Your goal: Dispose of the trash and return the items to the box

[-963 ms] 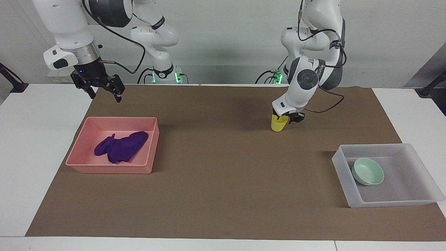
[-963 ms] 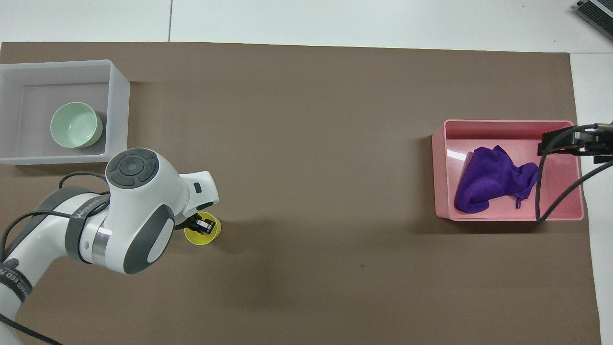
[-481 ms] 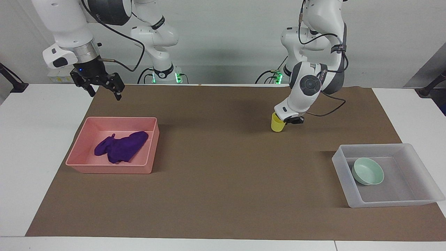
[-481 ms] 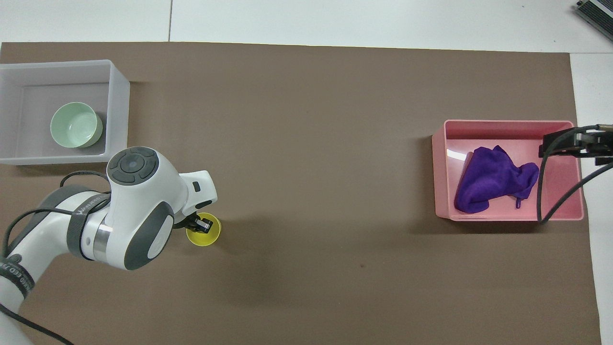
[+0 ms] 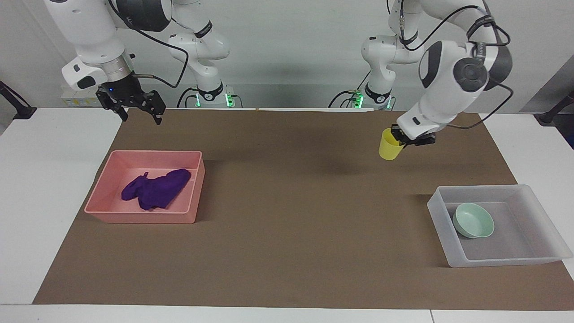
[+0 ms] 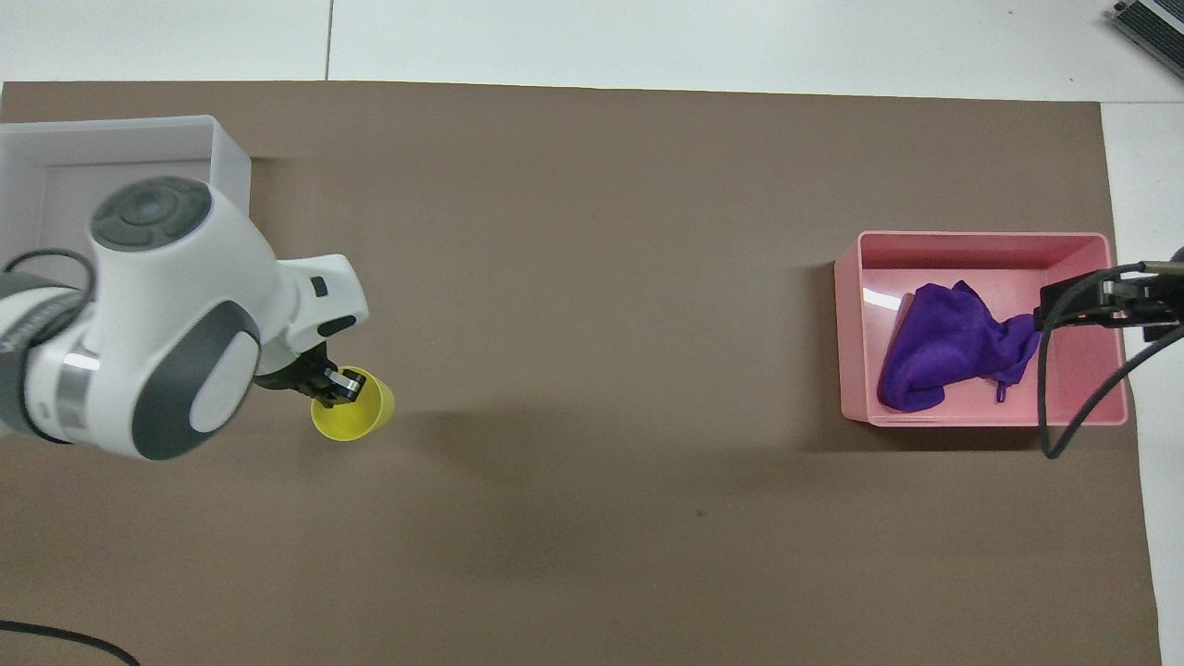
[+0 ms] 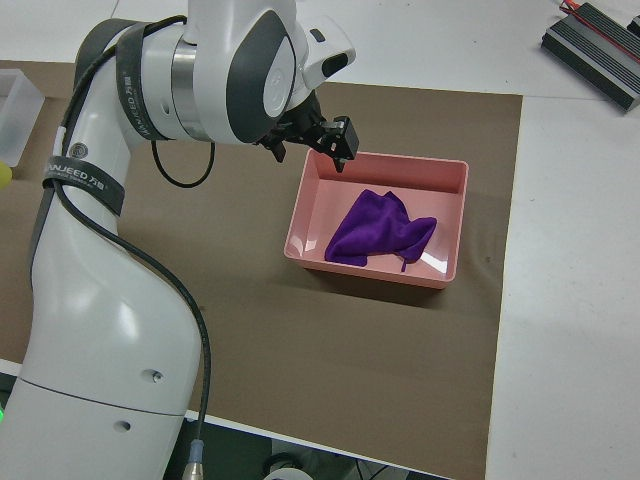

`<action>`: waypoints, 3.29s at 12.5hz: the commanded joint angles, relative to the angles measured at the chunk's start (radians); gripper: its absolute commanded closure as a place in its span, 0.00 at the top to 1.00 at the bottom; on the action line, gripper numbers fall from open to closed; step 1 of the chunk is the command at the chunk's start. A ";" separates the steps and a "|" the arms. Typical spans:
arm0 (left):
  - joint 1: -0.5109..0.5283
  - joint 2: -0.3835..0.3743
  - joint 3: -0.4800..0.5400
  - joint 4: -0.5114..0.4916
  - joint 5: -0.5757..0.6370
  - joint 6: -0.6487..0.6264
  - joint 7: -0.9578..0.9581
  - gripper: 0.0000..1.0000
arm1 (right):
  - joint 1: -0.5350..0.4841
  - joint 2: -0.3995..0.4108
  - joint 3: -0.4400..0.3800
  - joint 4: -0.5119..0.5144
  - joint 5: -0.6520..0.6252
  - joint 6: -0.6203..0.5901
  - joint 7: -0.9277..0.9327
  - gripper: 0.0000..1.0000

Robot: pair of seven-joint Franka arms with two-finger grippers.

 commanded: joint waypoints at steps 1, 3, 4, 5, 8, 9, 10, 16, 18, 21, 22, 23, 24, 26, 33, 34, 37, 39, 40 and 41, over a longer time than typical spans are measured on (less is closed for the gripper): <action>0.090 0.100 -0.006 0.161 0.089 -0.024 0.109 0.00 | -0.006 -0.004 0.004 -0.008 0.008 0.024 -0.023 1.00; 0.165 0.207 -0.006 0.288 0.137 0.026 0.218 0.00 | -0.007 -0.009 0.004 -0.025 0.010 0.038 -0.022 1.00; 0.200 0.254 -0.006 0.322 0.137 0.084 0.265 0.00 | -0.007 -0.016 0.004 -0.033 0.011 0.038 -0.022 1.00; 0.222 0.286 -0.006 0.327 0.137 0.171 0.308 0.00 | -0.007 -0.016 0.004 -0.033 0.011 0.036 -0.022 1.00; 0.248 0.363 -0.006 0.324 0.155 0.342 0.393 0.00 | -0.007 -0.018 0.003 -0.036 0.013 0.024 -0.022 1.00; 0.248 0.378 -0.006 0.321 0.170 0.356 0.408 0.00 | -0.009 -0.018 0.003 -0.039 0.013 0.025 -0.022 1.00; 0.249 0.397 -0.005 0.318 0.180 0.356 0.414 0.00 | -0.013 -0.022 0.003 -0.048 0.013 0.033 -0.022 1.00; 0.309 0.447 -0.006 0.268 0.178 0.350 0.438 0.00 | -0.019 -0.024 0.003 -0.048 0.013 0.030 -0.025 1.00; 0.306 0.450 -0.006 0.266 0.178 0.344 0.430 0.00 | -0.021 -0.024 0.000 -0.048 0.013 0.035 -0.026 1.00; 0.305 0.457 -0.006 0.267 0.168 0.355 0.425 0.99 | -0.057 -0.018 0.016 -0.041 0.010 0.038 -0.028 1.00; 0.306 0.457 -0.008 0.272 0.174 0.350 0.436 1.00 | -0.079 -0.016 0.039 -0.041 0.010 0.038 -0.028 1.00; 0.299 0.452 -0.008 0.277 0.174 0.341 0.436 1.00 | -0.084 -0.018 0.044 -0.041 0.011 0.038 -0.026 1.00; 0.291 0.444 -0.008 0.281 0.172 0.338 0.433 1.00 | -0.079 -0.018 0.044 -0.039 0.011 0.038 -0.023 1.00; 0.285 0.420 -0.020 0.292 0.171 0.324 0.433 1.00 | -0.076 -0.013 0.040 -0.032 0.011 0.038 -0.022 1.00; 0.161 0.204 -0.052 0.330 0.082 -0.070 0.099 1.00 | -0.082 -0.018 0.040 -0.042 0.010 0.053 -0.031 1.00; 0.139 0.161 -0.052 0.330 0.079 -0.111 0.030 1.00 | -0.082 -0.016 0.040 -0.038 0.010 0.039 -0.030 1.00; 0.090 -0.032 -0.045 0.175 0.014 -0.144 -0.091 1.00 | -0.079 0.005 0.041 0.021 -0.003 -0.016 -0.028 1.00; 0.088 -0.143 -0.034 0.035 0.003 -0.124 -0.151 1.00 | -0.078 0.004 0.041 0.013 0.011 -0.010 -0.023 1.00; 0.085 -0.183 -0.014 -0.014 -0.010 -0.065 -0.161 1.00 | -0.075 -0.001 0.041 0.005 0.013 -0.004 -0.020 1.00; 0.087 -0.210 -0.011 -0.057 -0.012 -0.026 -0.171 1.00 | -0.076 -0.003 0.041 0.002 0.013 -0.004 -0.022 1.00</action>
